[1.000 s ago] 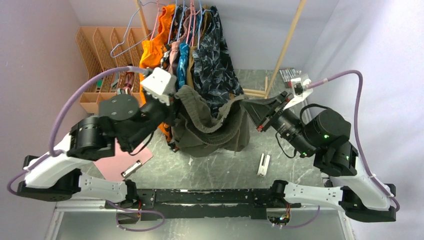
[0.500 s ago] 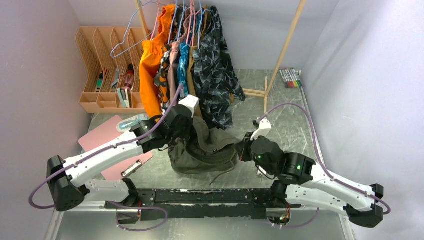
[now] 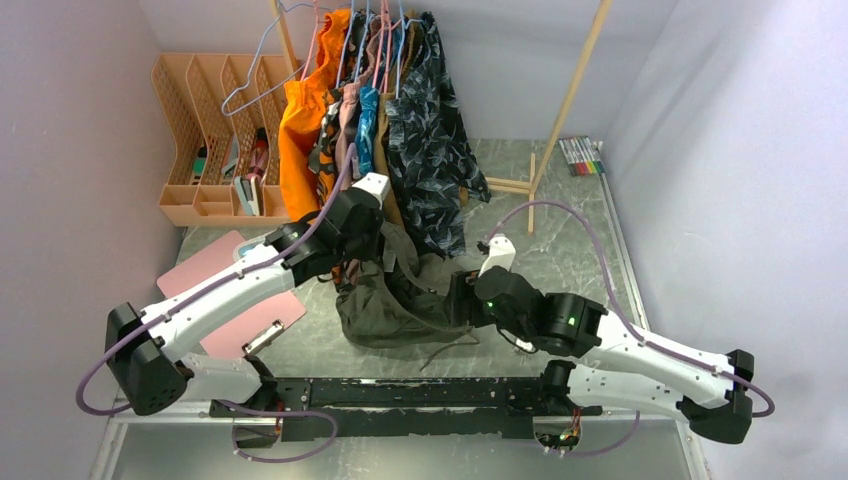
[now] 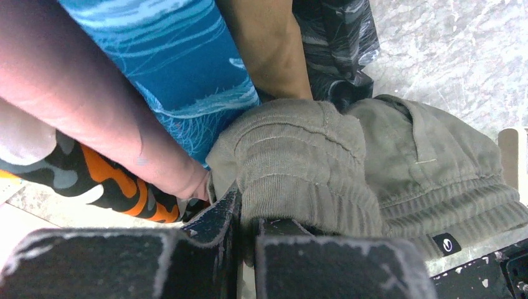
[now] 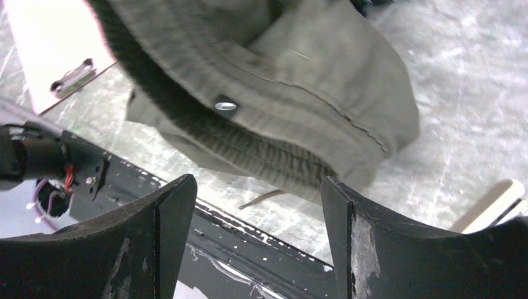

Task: Place the shorts on the hanger
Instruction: Adjust the shorts at the center of the board.

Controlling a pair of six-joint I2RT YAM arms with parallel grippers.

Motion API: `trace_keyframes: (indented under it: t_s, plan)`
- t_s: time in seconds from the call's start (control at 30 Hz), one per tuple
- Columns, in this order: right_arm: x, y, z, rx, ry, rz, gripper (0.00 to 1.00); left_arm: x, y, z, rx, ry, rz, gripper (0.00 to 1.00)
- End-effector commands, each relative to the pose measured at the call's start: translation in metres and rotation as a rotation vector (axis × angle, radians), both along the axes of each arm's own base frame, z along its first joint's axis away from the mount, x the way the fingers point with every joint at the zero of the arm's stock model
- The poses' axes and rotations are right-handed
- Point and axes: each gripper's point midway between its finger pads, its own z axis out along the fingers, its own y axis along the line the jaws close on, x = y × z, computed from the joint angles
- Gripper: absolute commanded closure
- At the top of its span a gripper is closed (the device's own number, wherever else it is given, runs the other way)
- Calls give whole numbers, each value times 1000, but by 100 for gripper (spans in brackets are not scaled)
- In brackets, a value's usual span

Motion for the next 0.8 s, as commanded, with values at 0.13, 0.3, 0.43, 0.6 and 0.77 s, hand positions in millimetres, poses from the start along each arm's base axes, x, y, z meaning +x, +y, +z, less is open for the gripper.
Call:
trace_keyframes:
  t_s: [0.13,0.3,0.43,0.6,0.77]
  plan:
    - [11,48,22,-106,-110,258,19,16,-7,20,5,-24,-37,93]
    - [32,54,13,-221,-156,228,17,17,-5,25,13,-29,-40,93]
    - [48,42,0,-319,-181,139,17,15,0,28,15,-38,-39,93]
    - [57,37,-10,-379,-208,109,17,9,3,31,8,-45,-54,93]
    - [63,37,-19,-411,-197,107,48,6,7,32,11,-50,-54,93]
